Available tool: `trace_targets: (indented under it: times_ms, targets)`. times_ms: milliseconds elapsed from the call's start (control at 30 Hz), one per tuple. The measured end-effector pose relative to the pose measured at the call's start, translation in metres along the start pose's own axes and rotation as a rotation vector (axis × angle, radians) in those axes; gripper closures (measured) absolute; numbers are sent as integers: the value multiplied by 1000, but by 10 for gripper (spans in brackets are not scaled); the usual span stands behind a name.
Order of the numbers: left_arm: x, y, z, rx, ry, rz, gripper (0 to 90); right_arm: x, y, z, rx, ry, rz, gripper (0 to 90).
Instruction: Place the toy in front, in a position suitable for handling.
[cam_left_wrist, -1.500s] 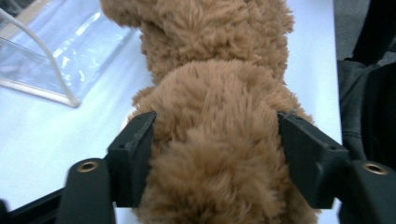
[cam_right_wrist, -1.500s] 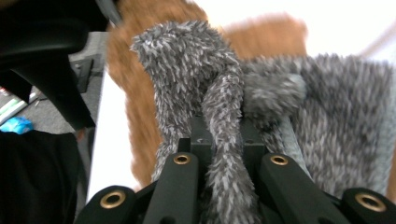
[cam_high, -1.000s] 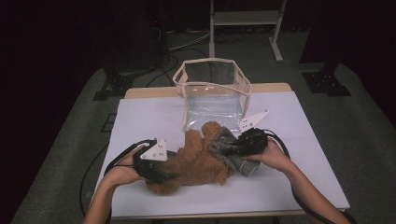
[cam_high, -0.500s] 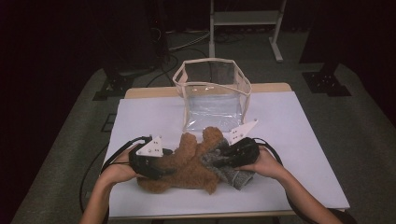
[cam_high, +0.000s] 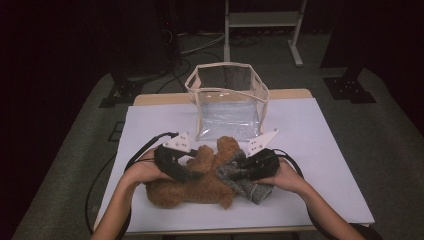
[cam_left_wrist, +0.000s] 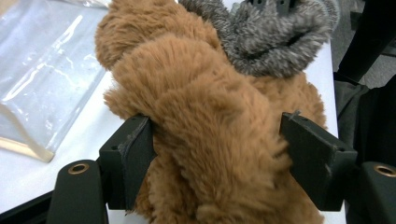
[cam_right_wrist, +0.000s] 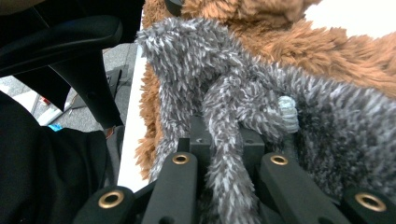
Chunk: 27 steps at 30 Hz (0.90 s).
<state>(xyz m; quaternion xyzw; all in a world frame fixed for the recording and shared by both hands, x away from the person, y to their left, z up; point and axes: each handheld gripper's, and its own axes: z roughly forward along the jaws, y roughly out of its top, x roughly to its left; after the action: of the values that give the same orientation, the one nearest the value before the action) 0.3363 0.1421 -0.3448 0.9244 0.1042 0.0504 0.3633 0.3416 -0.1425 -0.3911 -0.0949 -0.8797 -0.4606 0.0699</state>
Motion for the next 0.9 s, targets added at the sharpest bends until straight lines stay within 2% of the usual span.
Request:
trace_targets:
  times_ms: [67,167,267,433,567,633,900]
  targets:
    - [1,3,6,34,-6,-6,278,-1,-1,-1,-5,-2,-1,803]
    - [0,8,11,53,-16,-3,499,-1,-4,-2,-9,-14,1,802]
    - [-4,15,10,39,3,20,635,-3,-7,-7,-27,-38,16,802]
    - [-8,27,8,-35,-6,48,665,-4,-9,-24,-60,-70,25,802]
    - [-11,38,7,-95,-23,91,663,1,-9,-42,-78,-95,13,802]
    - [-13,45,8,-113,-24,112,662,7,-9,-55,-87,-112,9,802]
    - [-21,71,15,-203,-88,164,657,26,-3,-96,-106,-176,-28,803]
